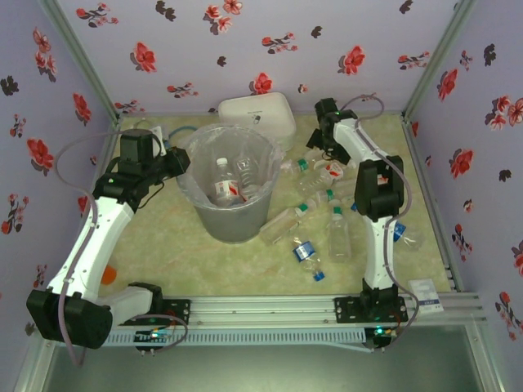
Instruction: Put the plastic bottles in the bin
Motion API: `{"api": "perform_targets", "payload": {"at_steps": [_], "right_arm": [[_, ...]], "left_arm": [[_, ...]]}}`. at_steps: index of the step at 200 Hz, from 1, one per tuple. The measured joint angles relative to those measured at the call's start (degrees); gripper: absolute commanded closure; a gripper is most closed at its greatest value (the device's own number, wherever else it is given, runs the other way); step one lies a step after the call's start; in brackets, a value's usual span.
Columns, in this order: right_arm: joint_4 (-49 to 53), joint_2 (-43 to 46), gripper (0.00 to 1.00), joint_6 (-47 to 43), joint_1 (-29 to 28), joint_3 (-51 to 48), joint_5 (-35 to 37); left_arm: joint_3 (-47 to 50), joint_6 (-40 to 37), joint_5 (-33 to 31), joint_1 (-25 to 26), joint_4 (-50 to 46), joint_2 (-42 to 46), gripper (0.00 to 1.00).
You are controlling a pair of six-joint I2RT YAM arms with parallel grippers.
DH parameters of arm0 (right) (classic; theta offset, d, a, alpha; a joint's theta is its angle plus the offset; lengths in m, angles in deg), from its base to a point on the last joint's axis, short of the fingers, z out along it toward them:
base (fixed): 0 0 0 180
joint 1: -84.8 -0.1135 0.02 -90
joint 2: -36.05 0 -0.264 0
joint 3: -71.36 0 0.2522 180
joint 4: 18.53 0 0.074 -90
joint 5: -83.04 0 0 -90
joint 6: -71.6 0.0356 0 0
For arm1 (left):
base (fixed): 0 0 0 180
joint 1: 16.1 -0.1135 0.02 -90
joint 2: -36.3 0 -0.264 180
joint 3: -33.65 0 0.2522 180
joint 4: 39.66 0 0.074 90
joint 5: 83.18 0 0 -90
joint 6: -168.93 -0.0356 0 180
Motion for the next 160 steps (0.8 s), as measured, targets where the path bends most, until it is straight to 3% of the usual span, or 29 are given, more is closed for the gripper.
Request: {"api": "perform_targets", "payload": {"at_steps": [109, 160], "right_arm": [[-3.04, -0.33, 0.36, 1.46, 1.9, -0.13, -1.6], [-2.91, 5.75, 0.49, -0.42, 2.16, -1.22, -1.53]], "left_arm": [[-0.17, -0.28, 0.0, 0.0, -0.04, -0.31, 0.91], [-0.17, -0.28, 0.0, 0.0, -0.07, -0.28, 0.9]]}}
